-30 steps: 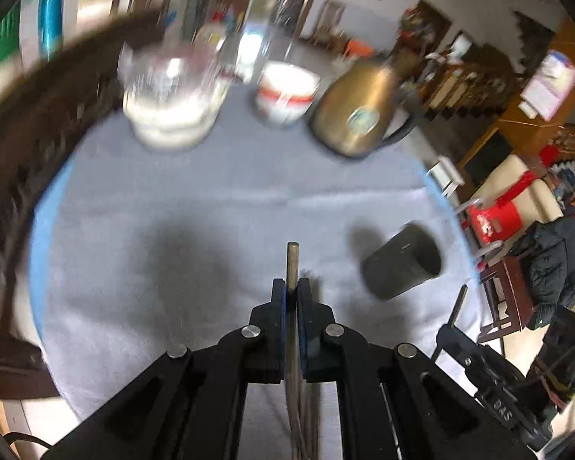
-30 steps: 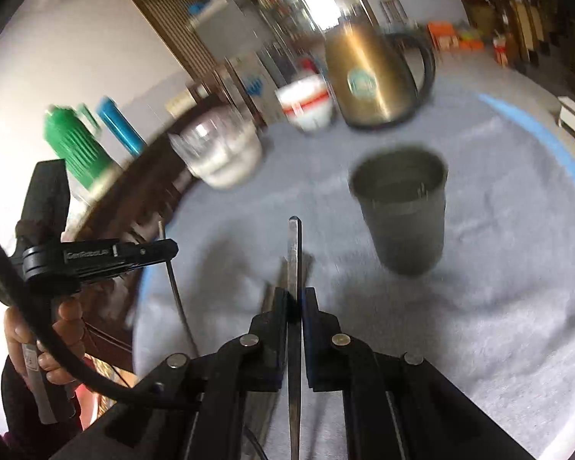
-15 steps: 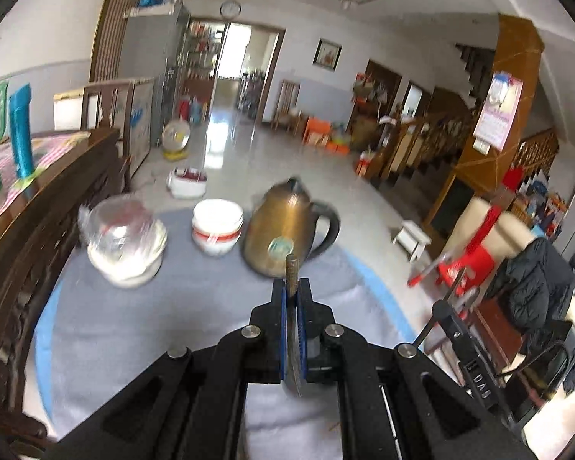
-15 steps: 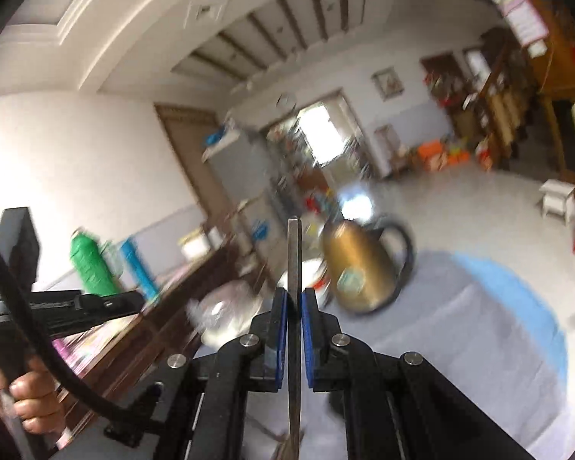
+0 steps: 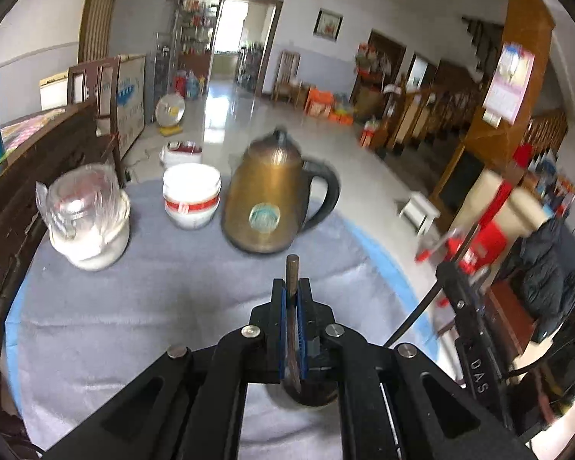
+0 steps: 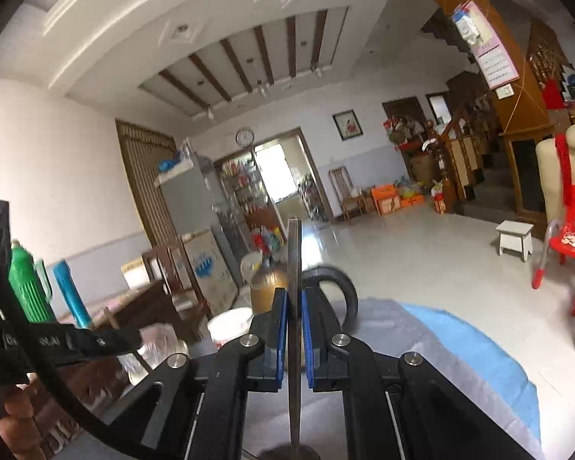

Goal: Organize utensils
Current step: 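Open both grippers to drop the chopsticks into the grey holder, then move both open grippers back to the remaining chopsticks on the cloth, then close the left gripper on a chopstick while the right gripper grasps another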

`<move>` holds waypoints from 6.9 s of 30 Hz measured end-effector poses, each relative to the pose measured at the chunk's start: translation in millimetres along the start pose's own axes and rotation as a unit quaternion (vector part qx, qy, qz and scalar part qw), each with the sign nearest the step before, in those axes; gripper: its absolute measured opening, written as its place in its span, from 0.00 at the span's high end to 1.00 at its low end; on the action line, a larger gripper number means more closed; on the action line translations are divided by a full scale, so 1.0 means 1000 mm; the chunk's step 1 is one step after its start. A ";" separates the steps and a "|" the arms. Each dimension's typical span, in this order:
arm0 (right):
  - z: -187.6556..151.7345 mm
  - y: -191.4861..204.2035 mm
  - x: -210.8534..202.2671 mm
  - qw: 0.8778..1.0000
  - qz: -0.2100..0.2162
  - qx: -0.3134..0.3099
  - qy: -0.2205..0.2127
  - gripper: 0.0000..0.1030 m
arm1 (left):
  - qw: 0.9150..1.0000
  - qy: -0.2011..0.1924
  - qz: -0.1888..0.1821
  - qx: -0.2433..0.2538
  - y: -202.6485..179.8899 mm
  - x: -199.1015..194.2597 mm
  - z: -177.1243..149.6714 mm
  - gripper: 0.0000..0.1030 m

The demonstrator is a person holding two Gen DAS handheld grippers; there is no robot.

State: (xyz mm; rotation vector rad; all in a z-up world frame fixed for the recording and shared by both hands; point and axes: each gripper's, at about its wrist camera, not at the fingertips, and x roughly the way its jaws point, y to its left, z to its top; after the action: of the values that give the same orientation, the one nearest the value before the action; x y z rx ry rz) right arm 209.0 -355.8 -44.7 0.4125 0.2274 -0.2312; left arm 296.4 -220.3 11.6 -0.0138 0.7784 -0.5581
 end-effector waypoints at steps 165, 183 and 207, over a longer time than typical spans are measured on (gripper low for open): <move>-0.244 0.050 -0.004 0.888 0.090 -0.046 0.449 0.79 | 0.983 0.168 0.042 -0.067 0.169 0.030 -0.233 0.61; -0.209 0.047 0.064 0.900 0.047 0.003 0.434 0.74 | 0.980 0.178 0.004 -0.092 0.194 0.050 -0.198 0.68; -0.188 0.060 0.052 0.913 0.047 -0.024 0.405 0.93 | 0.976 0.188 0.040 -0.101 0.186 0.056 -0.163 0.92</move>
State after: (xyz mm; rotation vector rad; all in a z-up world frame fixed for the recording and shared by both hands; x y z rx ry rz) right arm 242.5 -232.7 -204.3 0.4523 1.0275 0.0568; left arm 307.7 -57.3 -182.3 -0.0650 1.1971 -0.4073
